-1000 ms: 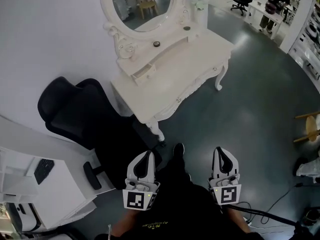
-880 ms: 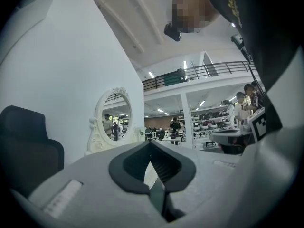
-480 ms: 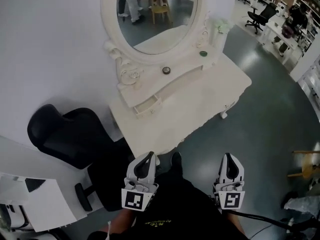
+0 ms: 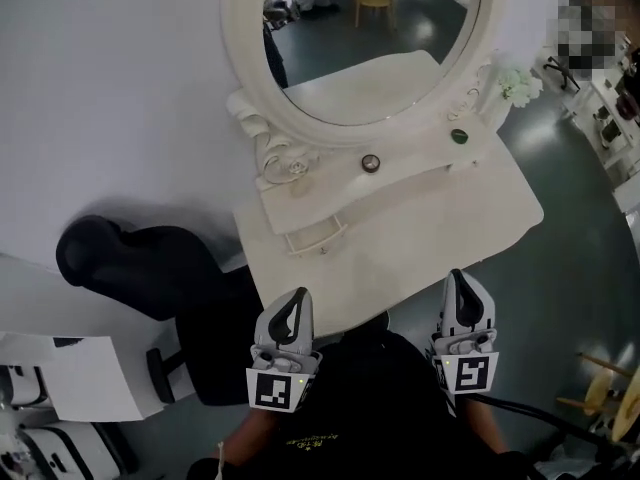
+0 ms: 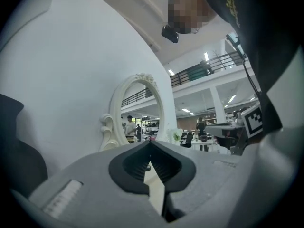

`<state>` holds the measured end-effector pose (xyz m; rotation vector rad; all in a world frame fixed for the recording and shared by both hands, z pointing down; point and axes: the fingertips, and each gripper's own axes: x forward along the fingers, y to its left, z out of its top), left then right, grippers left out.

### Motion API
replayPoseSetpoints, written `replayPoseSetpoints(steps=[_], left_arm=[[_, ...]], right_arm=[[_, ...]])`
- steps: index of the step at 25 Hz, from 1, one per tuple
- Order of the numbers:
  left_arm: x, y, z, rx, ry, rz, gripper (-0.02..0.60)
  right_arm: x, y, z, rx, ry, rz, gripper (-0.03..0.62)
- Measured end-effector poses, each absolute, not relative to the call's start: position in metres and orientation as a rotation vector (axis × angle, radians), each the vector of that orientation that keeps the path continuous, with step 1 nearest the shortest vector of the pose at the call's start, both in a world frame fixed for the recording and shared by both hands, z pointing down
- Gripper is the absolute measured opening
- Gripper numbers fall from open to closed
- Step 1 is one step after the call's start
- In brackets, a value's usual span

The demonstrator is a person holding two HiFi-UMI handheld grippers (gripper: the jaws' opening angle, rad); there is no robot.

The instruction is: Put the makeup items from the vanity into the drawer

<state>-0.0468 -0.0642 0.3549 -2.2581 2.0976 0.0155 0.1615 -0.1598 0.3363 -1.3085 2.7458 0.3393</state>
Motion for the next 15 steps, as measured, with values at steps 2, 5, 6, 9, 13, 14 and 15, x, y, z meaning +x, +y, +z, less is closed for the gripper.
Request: replayPoseSetpoints(steps=[2,5,6,9,13,14,15], left_arm=[[-0.054,-0.067,0.35,-2.185,2.173,0.043,0.021],[-0.065,-0.072,0.338,-2.071,2.204,0.089,0.021],[-0.069,-0.074,0.336,-2.043,2.217,0.101,0.021],[-0.076,-0.078,0.344,-2.001,2.307,0.058,0.021],[-0.077,-0.082,0.35,-1.97,2.35,0.029,0.021],[-0.077,-0.083,0.35,-1.961,2.355,0.028,0.021],[-0.077,-0.084,0.35,-1.951,2.359,0.029,0.021]], right_arm=[[0.144,-0.178,0.329,-1.201,2.769,0.339,0.002],[0.128,-0.203,0.316,-1.106,2.77,0.378,0.002],[0.126,-0.211,0.312,-1.086,2.758,0.383,0.002],[0.117,-0.229,0.302,-0.944,2.754,0.336,0.065],[0.106,-0.251,0.306,-0.822,2.812,0.291,0.358],[0.105,-0.256,0.309,-0.814,2.824,0.292,0.373],[0.104,-0.261,0.312,-0.806,2.839,0.29,0.379]])
